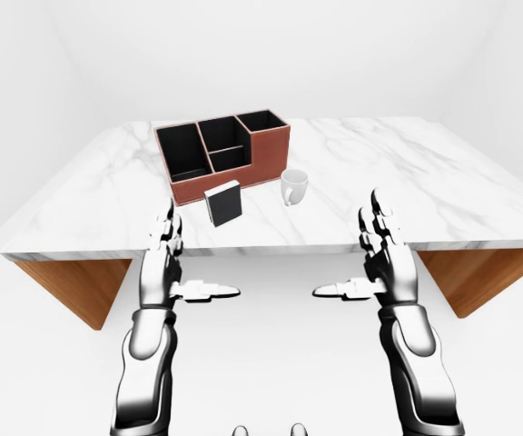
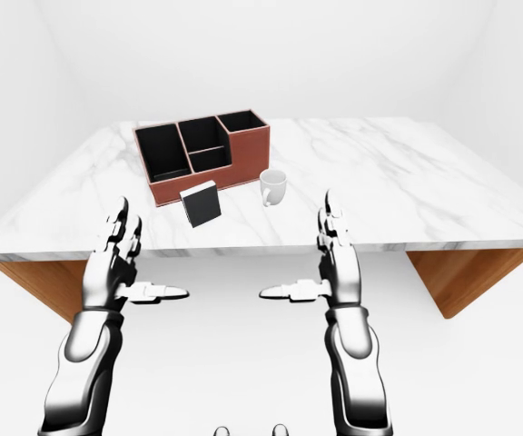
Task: Pick up the book and place it in the front compartment of the caddy.
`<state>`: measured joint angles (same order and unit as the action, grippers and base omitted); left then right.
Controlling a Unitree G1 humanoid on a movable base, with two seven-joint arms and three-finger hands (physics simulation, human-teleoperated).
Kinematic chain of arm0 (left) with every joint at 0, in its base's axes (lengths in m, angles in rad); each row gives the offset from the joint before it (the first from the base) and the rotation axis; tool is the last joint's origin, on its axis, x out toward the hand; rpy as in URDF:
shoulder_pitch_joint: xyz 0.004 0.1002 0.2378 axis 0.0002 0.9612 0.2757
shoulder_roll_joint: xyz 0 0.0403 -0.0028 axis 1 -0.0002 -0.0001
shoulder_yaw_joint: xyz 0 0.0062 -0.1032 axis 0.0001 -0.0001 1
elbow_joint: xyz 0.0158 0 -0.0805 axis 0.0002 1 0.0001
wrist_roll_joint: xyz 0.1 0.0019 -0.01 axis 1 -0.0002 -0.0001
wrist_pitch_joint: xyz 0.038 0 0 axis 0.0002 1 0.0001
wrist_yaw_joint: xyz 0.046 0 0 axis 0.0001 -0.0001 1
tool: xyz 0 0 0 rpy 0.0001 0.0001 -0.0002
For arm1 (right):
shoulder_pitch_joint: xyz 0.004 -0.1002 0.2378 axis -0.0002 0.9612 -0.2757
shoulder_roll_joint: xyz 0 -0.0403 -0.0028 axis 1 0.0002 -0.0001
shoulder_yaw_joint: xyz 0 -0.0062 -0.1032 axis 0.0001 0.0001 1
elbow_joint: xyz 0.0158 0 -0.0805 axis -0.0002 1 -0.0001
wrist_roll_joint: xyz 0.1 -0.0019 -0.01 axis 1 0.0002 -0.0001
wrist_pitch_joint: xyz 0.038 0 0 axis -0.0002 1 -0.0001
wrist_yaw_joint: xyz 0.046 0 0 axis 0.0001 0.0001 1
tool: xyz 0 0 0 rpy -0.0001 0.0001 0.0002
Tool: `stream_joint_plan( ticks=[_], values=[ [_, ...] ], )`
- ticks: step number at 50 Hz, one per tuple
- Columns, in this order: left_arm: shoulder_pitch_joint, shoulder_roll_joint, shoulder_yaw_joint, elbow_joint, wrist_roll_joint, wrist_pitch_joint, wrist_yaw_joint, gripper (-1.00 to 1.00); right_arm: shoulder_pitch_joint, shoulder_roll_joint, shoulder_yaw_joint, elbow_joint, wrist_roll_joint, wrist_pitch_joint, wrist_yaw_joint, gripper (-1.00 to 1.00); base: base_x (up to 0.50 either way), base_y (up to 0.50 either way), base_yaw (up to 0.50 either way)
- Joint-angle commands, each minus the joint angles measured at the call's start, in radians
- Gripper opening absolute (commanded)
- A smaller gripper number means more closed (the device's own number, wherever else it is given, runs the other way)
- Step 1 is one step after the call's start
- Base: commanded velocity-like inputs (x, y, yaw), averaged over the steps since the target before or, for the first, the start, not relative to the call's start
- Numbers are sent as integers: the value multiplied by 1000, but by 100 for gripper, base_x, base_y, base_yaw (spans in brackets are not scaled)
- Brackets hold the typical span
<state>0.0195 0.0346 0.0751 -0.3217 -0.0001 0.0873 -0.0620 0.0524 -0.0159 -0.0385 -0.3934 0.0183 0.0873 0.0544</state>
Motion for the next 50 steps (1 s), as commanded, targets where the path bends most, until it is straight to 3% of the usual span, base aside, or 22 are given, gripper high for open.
stream_joint_plan(
  ticks=[1,12,45,50],
  values=[
    [5,0,6,-50,5,0,-9,100,0,-1,-8,-57,7,0,2,100,0,0,0],
    [7,-1,7,-75,9,0,-13,100,-2,-4,-17,-80,19,0,17,100,8,0,0],
    [10,-1,12,-97,9,0,-18,100,17,1,-1,-86,17,0,26,100,49,0,0],
    [10,-1,12,-94,10,0,-18,100,14,1,-5,-84,25,0,27,100,7,0,0]
  ],
)
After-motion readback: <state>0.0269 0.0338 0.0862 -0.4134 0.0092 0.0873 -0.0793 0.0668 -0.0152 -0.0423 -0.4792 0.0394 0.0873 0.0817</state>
